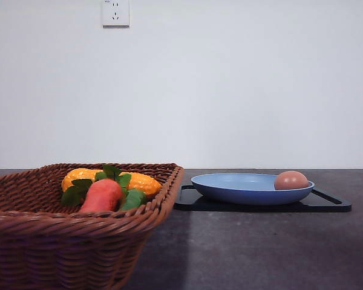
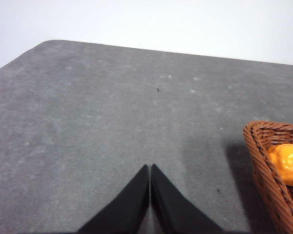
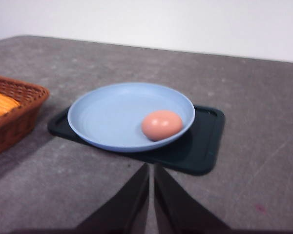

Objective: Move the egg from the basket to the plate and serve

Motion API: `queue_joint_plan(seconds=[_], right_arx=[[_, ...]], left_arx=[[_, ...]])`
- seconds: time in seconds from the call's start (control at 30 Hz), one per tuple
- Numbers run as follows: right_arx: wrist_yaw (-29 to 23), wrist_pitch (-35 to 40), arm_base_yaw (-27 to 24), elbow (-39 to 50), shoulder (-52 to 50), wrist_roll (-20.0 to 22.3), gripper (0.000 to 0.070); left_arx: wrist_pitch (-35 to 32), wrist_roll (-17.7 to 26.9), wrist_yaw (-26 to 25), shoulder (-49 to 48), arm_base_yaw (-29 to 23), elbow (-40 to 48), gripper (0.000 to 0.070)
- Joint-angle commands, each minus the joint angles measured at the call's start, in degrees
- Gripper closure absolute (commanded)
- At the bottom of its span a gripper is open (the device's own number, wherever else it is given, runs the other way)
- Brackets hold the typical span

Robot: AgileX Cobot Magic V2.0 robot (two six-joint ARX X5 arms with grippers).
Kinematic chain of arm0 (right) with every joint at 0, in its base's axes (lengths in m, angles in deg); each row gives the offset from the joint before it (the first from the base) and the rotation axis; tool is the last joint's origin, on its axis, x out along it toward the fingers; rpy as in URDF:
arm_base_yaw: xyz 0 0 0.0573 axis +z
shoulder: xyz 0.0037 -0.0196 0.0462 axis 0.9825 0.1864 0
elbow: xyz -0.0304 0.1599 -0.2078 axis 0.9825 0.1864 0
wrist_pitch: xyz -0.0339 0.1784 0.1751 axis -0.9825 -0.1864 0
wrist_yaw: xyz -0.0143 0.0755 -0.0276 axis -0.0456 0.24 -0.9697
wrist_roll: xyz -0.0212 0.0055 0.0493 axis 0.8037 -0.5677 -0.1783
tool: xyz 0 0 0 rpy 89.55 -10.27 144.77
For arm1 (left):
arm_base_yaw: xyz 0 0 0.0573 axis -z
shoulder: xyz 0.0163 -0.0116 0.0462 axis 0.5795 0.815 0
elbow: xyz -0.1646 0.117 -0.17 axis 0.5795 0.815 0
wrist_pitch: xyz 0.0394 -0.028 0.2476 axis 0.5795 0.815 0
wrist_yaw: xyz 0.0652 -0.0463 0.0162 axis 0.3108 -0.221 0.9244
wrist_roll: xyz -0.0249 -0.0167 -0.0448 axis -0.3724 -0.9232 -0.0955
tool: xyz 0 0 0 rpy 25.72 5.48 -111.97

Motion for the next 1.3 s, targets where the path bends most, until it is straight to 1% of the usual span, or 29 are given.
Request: queue_joint_plan(seconds=[0.0, 0.17, 1.27], right_arx=[[-0.38, 0.9, -0.02, 0.28, 0.02, -0.53, 0.07], [-0.35, 3.23, 0.0, 0.26, 0.02, -0.53, 0.07], [-0.37, 3.28, 0.0, 0.26, 0.02, -0.53, 0.07]], left_arx=[[-0.73, -0.22, 0.11, -0.09, -0.07, 1.6, 0.07], [-0.79, -0.2, 0.09, -0.09, -0.07, 1.6, 0.07], [-0.79, -0.21, 0.11, -0.09, -0.07, 1.6, 0.07]])
